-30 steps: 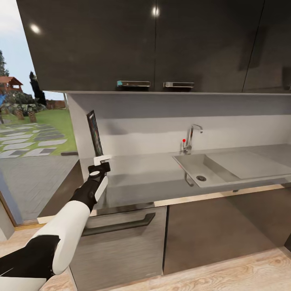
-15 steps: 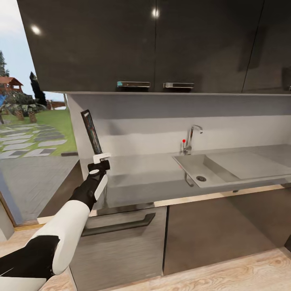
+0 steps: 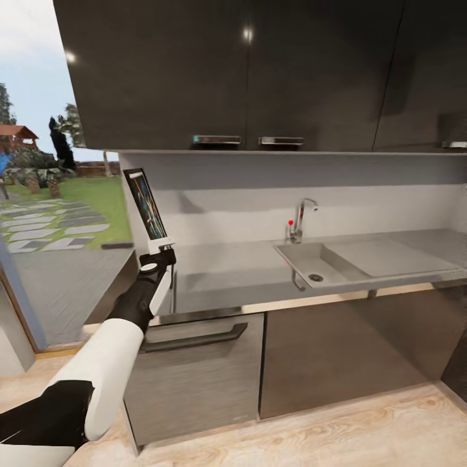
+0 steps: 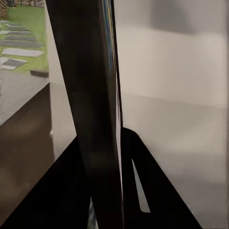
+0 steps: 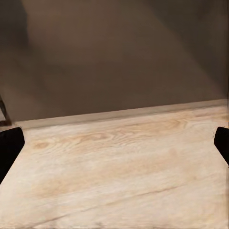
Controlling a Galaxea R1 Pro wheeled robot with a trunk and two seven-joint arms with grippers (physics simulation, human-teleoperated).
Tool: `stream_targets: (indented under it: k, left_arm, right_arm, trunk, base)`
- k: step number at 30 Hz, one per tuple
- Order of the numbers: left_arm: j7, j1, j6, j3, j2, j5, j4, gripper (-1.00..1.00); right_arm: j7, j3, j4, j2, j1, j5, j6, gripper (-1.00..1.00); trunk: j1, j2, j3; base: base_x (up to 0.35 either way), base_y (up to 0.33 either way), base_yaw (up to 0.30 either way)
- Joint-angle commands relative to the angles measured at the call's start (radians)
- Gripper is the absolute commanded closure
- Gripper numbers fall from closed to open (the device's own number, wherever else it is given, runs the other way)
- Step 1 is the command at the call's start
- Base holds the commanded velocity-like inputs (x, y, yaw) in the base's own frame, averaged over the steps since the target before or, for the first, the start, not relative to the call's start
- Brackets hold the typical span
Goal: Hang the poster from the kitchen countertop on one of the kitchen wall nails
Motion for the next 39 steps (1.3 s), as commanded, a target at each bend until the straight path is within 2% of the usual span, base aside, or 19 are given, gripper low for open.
stream_targets:
  k: [1,20,25,34,37,39]
  left_arm:
    - [0.005,0.000,0.004,0.001,0.000,0.006,-0.001,1.00]
    - [0.000,0.000,0.003,-0.003,-0.009,0.008,-0.001,1.00]
    - [-0.001,0.000,0.003,-0.005,-0.022,0.009,-0.001,1.00]
    - [-0.006,0.000,0.000,-0.010,-0.059,0.009,-0.001,1.00]
    - [-0.016,0.000,0.000,-0.023,-0.068,0.009,-0.001,1.00]
    - [-0.030,0.000,0.001,-0.044,-0.075,0.009,-0.002,1.00]
  right_arm:
    - [-0.001,0.000,-0.001,0.000,0.000,0.000,-0.001,-1.00]
    - [-0.001,0.000,-0.001,0.000,0.000,0.000,-0.001,-1.00]
    - [-0.001,0.000,-0.001,0.000,0.000,0.000,-0.001,-1.00]
    - [-0.001,0.000,-0.001,0.000,-0.001,0.001,-0.001,-1.00]
    - [-0.001,0.000,-0.001,0.000,0.000,0.001,-0.001,-1.00]
    - [-0.001,0.000,-0.001,0.000,0.000,0.002,-0.001,-1.00]
  trunk:
    - [-0.001,-0.001,-0.001]
    - [-0.001,-0.001,-0.001]
    - [-0.001,-0.001,-0.001]
    - [-0.001,-0.001,-0.001]
    - [-0.001,-0.001,-0.001]
    - [-0.001,-0.001,-0.001]
  base:
    - [-0.339,0.000,0.000]
    - [-0.340,0.000,0.000]
    - [-0.340,0.000,0.000]
    - [-0.340,0.000,0.000]
    - [-0.340,0.000,0.000]
    - [-0.340,0.000,0.000]
